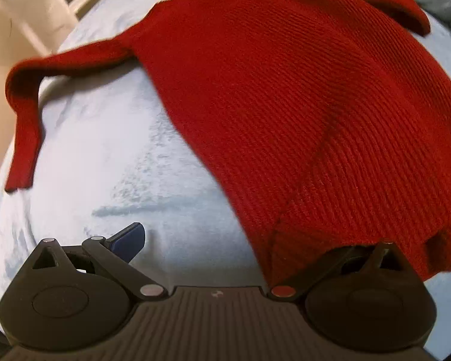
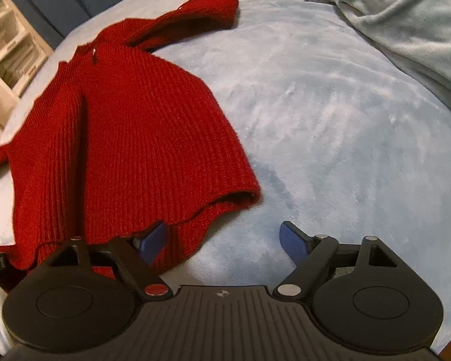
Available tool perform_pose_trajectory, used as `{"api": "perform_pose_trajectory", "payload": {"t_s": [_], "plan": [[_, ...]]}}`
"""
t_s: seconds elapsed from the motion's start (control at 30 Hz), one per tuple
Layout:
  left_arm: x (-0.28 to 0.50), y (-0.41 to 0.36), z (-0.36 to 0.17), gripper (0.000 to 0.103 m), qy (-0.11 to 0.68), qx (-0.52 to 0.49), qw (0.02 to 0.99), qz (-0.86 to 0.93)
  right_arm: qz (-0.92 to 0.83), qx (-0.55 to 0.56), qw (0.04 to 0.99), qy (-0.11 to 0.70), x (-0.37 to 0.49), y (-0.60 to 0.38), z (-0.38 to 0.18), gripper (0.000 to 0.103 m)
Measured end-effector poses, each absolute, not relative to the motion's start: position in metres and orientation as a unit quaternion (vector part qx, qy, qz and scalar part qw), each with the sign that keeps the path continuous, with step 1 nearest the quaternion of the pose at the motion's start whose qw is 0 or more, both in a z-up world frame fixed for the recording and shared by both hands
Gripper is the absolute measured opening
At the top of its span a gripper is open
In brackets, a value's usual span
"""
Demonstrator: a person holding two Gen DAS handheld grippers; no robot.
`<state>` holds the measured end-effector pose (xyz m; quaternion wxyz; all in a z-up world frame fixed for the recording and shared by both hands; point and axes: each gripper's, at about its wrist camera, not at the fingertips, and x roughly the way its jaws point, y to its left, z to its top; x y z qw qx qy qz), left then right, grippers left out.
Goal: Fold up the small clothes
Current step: 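Grasp the cardigan hem edge with the left gripper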
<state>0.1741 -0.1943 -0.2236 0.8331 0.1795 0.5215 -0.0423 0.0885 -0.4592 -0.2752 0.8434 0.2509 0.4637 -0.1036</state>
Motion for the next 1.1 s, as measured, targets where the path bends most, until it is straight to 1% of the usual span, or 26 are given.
{"api": "perform_pose_trajectory", "payload": {"t_s": [0.07, 0.1, 0.13, 0.17, 0.23, 0.27, 0.3, 0.33, 0.37, 0.4, 0.47, 0.5, 0.53, 0.57, 0.63, 0.67, 0.77, 0.8, 0.83, 0.87, 0.9, 0.93, 0.97, 1.0, 1.03, 1.1], "plan": [[0.169, -0.198, -0.224, 0.103, 0.513, 0.188, 0.836, -0.040, -0.120, 0.236, 0.848, 0.459, 0.092, -0.456, -0.276, 0.083], [0.167, -0.198, -0.223, 0.101, 0.511, 0.192, 0.837, -0.038, -0.137, 0.225, 0.852, 0.452, 0.093, -0.455, -0.277, 0.082], [0.164, -0.198, -0.220, 0.087, 0.507, 0.194, 0.839, -0.041, -0.157, 0.211, 0.857, 0.442, 0.094, -0.454, -0.277, 0.082], [0.162, -0.198, -0.216, 0.077, 0.504, 0.188, 0.842, -0.051, -0.177, 0.197, 0.863, 0.430, 0.096, -0.454, -0.277, 0.082], [0.157, -0.197, -0.207, 0.038, 0.507, 0.170, 0.842, -0.063, -0.199, 0.183, 0.871, 0.411, 0.100, -0.457, -0.279, 0.082], [0.155, -0.197, -0.203, 0.030, 0.507, 0.166, 0.843, -0.065, -0.203, 0.184, 0.873, 0.403, 0.102, -0.460, -0.279, 0.080], [0.153, -0.198, -0.198, 0.017, 0.504, 0.166, 0.845, -0.068, -0.207, 0.185, 0.877, 0.392, 0.102, -0.462, -0.278, 0.078], [0.151, -0.197, -0.194, 0.009, 0.499, 0.167, 0.847, -0.070, -0.211, 0.185, 0.884, 0.374, 0.101, -0.464, -0.275, 0.071], [0.150, -0.198, -0.191, 0.007, 0.495, 0.169, 0.849, -0.071, -0.218, 0.179, 0.893, 0.350, 0.098, -0.464, -0.270, 0.064], [0.149, -0.196, -0.187, 0.006, 0.489, 0.171, 0.852, -0.070, -0.235, 0.166, 0.904, 0.315, 0.093, -0.464, -0.263, 0.063], [0.148, -0.191, -0.185, 0.006, 0.476, 0.188, 0.857, -0.055, -0.261, 0.159, 0.913, 0.272, 0.086, -0.468, -0.255, 0.064], [0.151, -0.187, -0.187, 0.006, 0.479, 0.193, 0.855, -0.043, -0.268, 0.171, 0.910, 0.265, 0.083, -0.473, -0.256, 0.064], [0.155, -0.180, -0.191, 0.007, 0.488, 0.188, 0.852, -0.034, -0.269, 0.189, 0.904, 0.274, 0.083, -0.479, -0.260, 0.064], [0.158, -0.172, -0.194, 0.008, 0.499, 0.177, 0.848, -0.028, -0.267, 0.206, 0.895, 0.292, 0.085, -0.485, -0.265, 0.061], [0.162, -0.161, -0.198, 0.017, 0.506, 0.161, 0.847, -0.022, -0.261, 0.239, 0.877, 0.325, 0.089, -0.494, -0.275, 0.057], [0.162, -0.160, -0.198, 0.021, 0.505, 0.158, 0.848, -0.022, -0.258, 0.252, 0.872, 0.332, 0.090, -0.497, -0.278, 0.057], [0.164, -0.164, -0.199, 0.047, 0.504, 0.169, 0.847, -0.018, -0.250, 0.261, 0.871, 0.332, 0.092, -0.498, -0.278, 0.057], [0.166, -0.168, -0.201, 0.068, 0.510, 0.176, 0.842, -0.017, -0.248, 0.261, 0.871, 0.333, 0.093, -0.497, -0.279, 0.057], [0.168, -0.171, -0.205, 0.087, 0.515, 0.186, 0.837, -0.013, -0.246, 0.261, 0.871, 0.335, 0.095, -0.496, -0.280, 0.057], [0.170, -0.170, -0.209, 0.092, 0.517, 0.191, 0.834, -0.012, -0.243, 0.263, 0.871, 0.336, 0.095, -0.496, -0.279, 0.057], [0.171, -0.171, -0.213, 0.093, 0.520, 0.195, 0.831, -0.016, -0.242, 0.266, 0.871, 0.336, 0.095, -0.494, -0.280, 0.057], [0.172, -0.172, -0.216, 0.086, 0.522, 0.201, 0.829, -0.020, -0.241, 0.270, 0.870, 0.336, 0.094, -0.495, -0.280, 0.057], [0.170, -0.172, -0.217, 0.072, 0.522, 0.203, 0.828, -0.029, -0.239, 0.278, 0.868, 0.335, 0.091, -0.497, -0.280, 0.056], [0.169, -0.172, -0.215, 0.028, 0.524, 0.204, 0.825, -0.050, -0.239, 0.287, 0.865, 0.335, 0.089, -0.499, -0.281, 0.057], [0.168, -0.171, -0.210, 0.007, 0.525, 0.205, 0.824, -0.065, -0.238, 0.298, 0.862, 0.334, 0.086, -0.501, -0.281, 0.057], [0.166, -0.166, -0.194, 0.005, 0.506, 0.207, 0.835, -0.059, -0.237, 0.313, 0.857, 0.334, 0.081, -0.505, -0.281, 0.057]]}}
